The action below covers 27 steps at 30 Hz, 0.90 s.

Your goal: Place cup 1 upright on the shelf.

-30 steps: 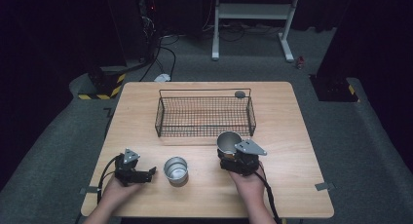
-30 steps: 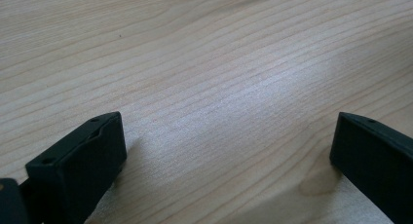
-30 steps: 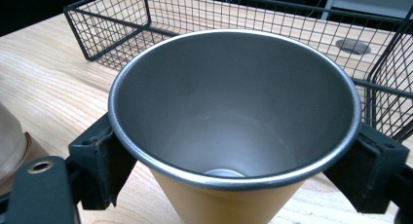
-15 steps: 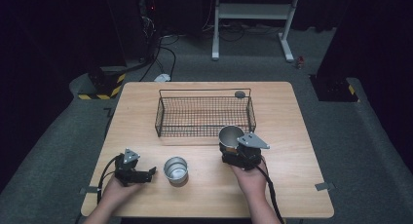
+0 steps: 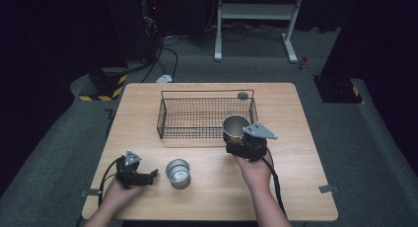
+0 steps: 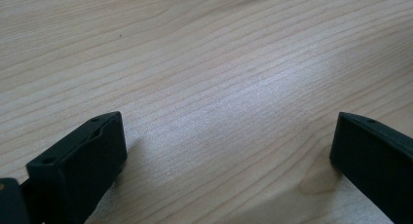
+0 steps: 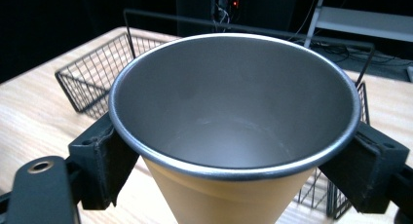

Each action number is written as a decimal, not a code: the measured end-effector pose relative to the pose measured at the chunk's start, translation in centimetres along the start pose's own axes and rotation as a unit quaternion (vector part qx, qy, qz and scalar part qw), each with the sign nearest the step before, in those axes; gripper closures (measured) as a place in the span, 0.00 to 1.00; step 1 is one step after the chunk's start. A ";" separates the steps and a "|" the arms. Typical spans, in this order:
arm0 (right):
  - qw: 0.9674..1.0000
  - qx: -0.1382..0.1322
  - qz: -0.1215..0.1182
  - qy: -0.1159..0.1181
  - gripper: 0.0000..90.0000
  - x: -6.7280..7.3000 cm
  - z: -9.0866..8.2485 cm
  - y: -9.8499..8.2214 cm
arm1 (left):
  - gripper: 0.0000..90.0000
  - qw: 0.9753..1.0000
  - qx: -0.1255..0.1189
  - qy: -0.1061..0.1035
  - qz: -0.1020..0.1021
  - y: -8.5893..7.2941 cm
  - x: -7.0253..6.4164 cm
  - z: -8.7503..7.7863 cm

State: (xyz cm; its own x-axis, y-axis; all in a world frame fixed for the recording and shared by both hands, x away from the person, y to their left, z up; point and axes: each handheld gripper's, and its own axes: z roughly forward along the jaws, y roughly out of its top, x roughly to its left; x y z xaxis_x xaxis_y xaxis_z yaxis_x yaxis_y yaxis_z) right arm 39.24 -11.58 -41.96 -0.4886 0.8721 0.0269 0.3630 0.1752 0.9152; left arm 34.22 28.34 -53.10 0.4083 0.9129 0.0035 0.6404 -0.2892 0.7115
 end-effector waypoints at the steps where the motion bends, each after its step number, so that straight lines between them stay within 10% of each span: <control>1: 1.000 -0.002 -0.001 0.000 0.15 -0.1 0.0 0.4 | 0.00 1.000 0.000 0.000 0.000 0.0 0.0 0.0; 27: 1.000 -0.006 0.005 -0.021 0.15 -1.7 3.5 6.0 | 0.01 1.000 0.001 -0.001 0.000 0.0 0.0 0.0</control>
State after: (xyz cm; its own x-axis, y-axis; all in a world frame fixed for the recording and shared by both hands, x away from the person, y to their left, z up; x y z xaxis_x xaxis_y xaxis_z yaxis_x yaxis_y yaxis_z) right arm 45.00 -10.39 -37.90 -0.4520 0.8918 0.0191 0.3574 0.1615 0.9199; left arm 34.20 28.37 -53.10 0.4091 0.9125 0.0014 0.6417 -0.2889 0.7105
